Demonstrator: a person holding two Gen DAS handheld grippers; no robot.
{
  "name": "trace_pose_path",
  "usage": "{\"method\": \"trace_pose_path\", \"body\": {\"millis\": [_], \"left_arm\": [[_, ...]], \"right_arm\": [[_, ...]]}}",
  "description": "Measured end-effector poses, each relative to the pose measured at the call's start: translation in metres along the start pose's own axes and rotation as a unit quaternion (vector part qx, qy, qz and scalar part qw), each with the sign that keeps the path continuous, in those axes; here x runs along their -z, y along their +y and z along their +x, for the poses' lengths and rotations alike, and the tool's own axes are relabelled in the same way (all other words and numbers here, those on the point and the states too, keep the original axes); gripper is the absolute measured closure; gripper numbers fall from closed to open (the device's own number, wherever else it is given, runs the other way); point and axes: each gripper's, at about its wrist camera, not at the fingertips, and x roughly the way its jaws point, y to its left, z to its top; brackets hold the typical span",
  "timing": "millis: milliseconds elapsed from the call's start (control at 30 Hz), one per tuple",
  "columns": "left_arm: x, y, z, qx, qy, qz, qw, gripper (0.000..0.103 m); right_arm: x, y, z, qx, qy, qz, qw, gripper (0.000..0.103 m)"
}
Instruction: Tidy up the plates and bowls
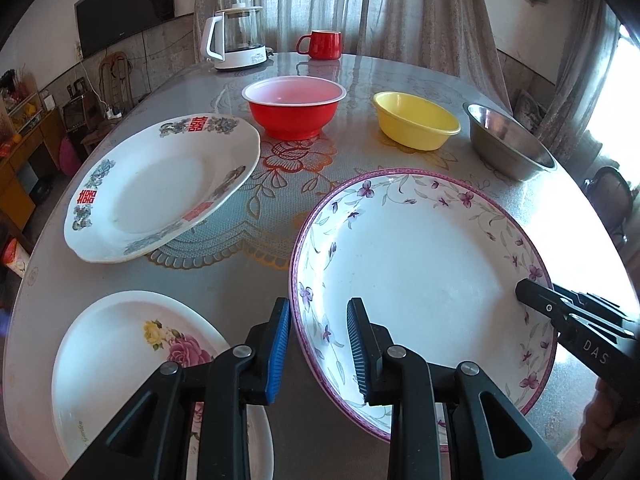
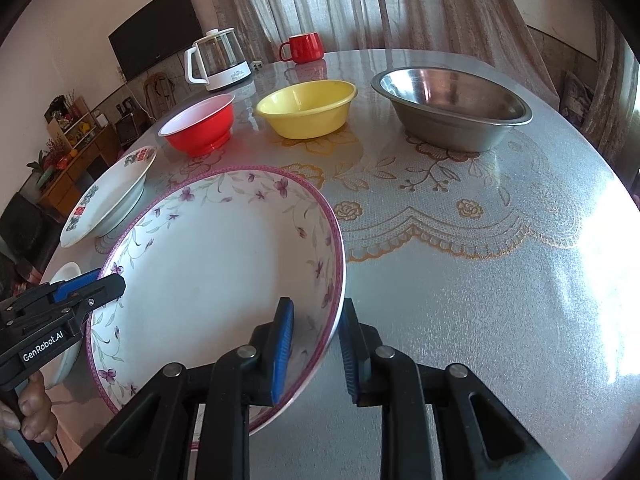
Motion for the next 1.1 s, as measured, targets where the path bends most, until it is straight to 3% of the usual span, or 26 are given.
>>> {"method": "trace_pose_path", "body": {"millis": [100,233,400,733,1000,1100], "left_arm": [[-0.004,0.004,0.002,0.012,0.000,-0.011,0.9999,0.074],[-0.015,-0.006,0.011,-0.013,0.002,0.015,0.9998,0.074],[-0.008,0.003,0.007,0.012,0.000,-0.003,0.9999,0.074],[0.008,0.021,-0.019,0.027,-0.024,-0.033,0.9988,0.072],[0.010,0.050,-0.029,0.023,-0.032,-0.067,0.9970,0.072],[0.011,0.059,-0.033,0.022,-0.037,-0.078,0.9960,0.069]], "right_arm": [[-0.001,-0.003,0.001,-0.006,0.001,0.009,1.000,0.085],[-0.002,-0.004,0.002,-0.006,0.000,0.018,1.000,0.085],[-0.001,0.008,0.000,0.026,0.000,-0.028,0.999,0.081],[-0.002,0.008,-0.001,0.022,0.018,-0.012,1.000,0.078],[-0.010,0.010,-0.016,0.038,-0.019,-0.005,0.999,0.078],[-0.014,0.014,-0.019,0.034,-0.029,-0.002,0.999,0.073]]}}
